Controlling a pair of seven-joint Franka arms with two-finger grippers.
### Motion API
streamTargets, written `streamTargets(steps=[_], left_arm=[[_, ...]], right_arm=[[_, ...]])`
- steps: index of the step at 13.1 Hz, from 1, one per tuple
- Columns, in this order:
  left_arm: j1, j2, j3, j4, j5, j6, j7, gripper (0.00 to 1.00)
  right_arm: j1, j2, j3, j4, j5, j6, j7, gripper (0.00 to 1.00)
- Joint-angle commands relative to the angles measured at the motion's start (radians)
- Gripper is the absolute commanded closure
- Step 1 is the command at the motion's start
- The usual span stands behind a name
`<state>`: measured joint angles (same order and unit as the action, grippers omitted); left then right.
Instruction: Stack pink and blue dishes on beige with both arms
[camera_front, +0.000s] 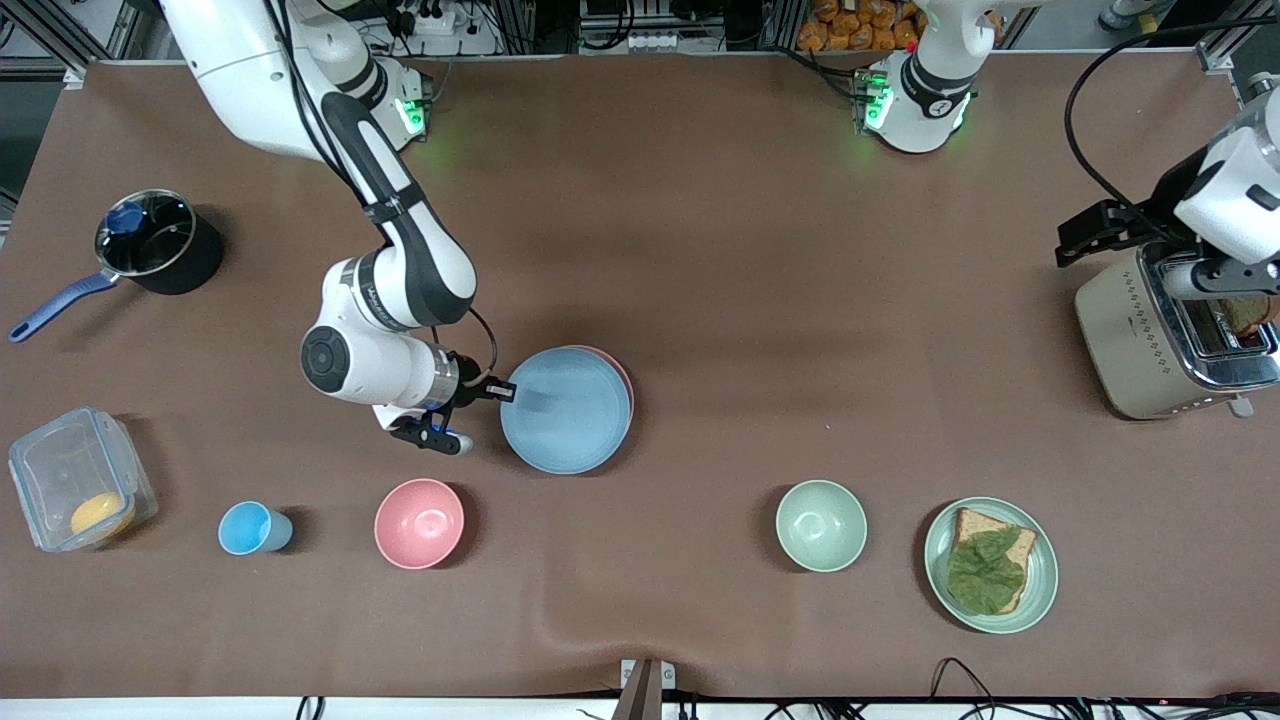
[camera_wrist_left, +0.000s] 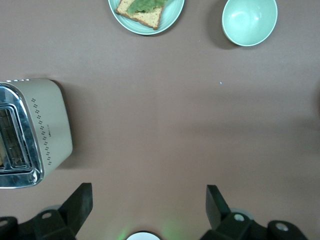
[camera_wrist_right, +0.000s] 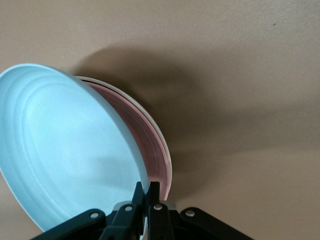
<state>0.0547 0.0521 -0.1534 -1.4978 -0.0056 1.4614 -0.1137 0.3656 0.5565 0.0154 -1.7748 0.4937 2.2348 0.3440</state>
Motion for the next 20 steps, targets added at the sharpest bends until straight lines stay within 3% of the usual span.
streamTargets(steps=[1, 12, 13, 14, 15, 16, 20], left_arm=[[-0.009, -0.043, 0.009, -0.022, -0.022, -0.01, 0.019, 0.0], [-0.007, -0.046, 0.005, -0.019, -0.016, -0.061, -0.092, 0.0], [-0.007, -0.051, 0.003, -0.019, -0.017, -0.062, -0.095, 0.0], [-0.007, -0.061, 0.005, -0.021, -0.016, -0.064, -0.098, 0.0], [-0.007, -0.064, 0.005, -0.021, -0.017, -0.064, -0.101, 0.0], [-0.007, -0.064, 0.005, -0.019, -0.017, -0.064, -0.101, 0.0], [-0.006, -0.066, 0.006, -0.021, -0.017, -0.064, -0.103, 0.0]], right_arm=[[0.018, 0.003, -0.012, 0.002, 0.022, 0.011, 0.012, 1.0], [0.033, -0.001, -0.012, -0.028, 0.022, 0.006, 0.015, 0.99], [0.033, -0.004, -0.012, -0.026, 0.022, 0.005, 0.019, 0.92], [0.033, -0.009, -0.011, -0.025, 0.02, 0.003, 0.033, 0.78], [0.033, -0.013, -0.012, -0.023, 0.02, 0.006, 0.033, 0.47], [0.032, -0.021, -0.015, -0.023, 0.011, 0.006, 0.032, 0.0], [-0.057, -0.064, -0.02, -0.017, -0.001, -0.053, -0.011, 0.0]])
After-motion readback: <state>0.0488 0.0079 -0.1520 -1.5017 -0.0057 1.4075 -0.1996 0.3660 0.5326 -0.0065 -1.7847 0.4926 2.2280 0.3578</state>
